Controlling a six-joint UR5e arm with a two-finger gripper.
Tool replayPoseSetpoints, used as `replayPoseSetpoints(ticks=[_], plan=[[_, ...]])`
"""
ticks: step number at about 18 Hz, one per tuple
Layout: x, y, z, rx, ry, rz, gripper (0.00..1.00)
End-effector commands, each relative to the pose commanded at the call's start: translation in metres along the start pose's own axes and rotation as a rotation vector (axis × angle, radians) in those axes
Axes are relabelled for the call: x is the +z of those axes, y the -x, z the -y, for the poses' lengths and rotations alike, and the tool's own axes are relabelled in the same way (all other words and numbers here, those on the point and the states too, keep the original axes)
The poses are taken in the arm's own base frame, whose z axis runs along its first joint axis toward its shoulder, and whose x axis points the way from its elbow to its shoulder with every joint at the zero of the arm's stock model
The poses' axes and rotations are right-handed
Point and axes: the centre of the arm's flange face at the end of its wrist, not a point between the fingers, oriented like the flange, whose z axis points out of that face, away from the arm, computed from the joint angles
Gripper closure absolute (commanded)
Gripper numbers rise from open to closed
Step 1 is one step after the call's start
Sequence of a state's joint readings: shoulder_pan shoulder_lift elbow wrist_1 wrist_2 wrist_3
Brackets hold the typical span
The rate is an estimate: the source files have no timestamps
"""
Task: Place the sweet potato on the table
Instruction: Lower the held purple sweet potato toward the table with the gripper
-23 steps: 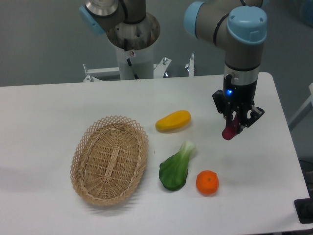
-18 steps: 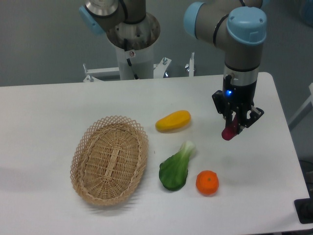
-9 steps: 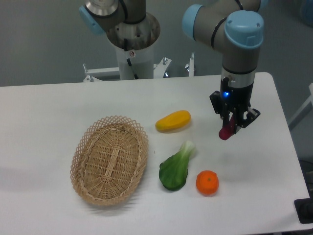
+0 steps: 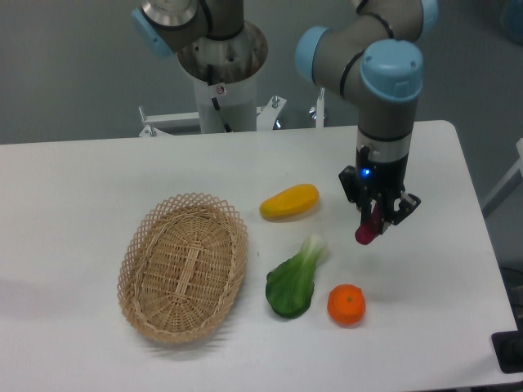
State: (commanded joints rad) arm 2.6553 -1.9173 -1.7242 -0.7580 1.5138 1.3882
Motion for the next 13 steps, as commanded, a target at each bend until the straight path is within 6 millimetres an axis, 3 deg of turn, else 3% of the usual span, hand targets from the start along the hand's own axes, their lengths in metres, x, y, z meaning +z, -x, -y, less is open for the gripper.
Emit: replayPoseSetpoints(ticks=[7, 13], plan=[[0.058, 0.004, -0.012, 0.055, 0.090, 0.003, 0.78], [0.089, 0.002, -0.024, 0.078, 0.176, -0.029, 0.78]])
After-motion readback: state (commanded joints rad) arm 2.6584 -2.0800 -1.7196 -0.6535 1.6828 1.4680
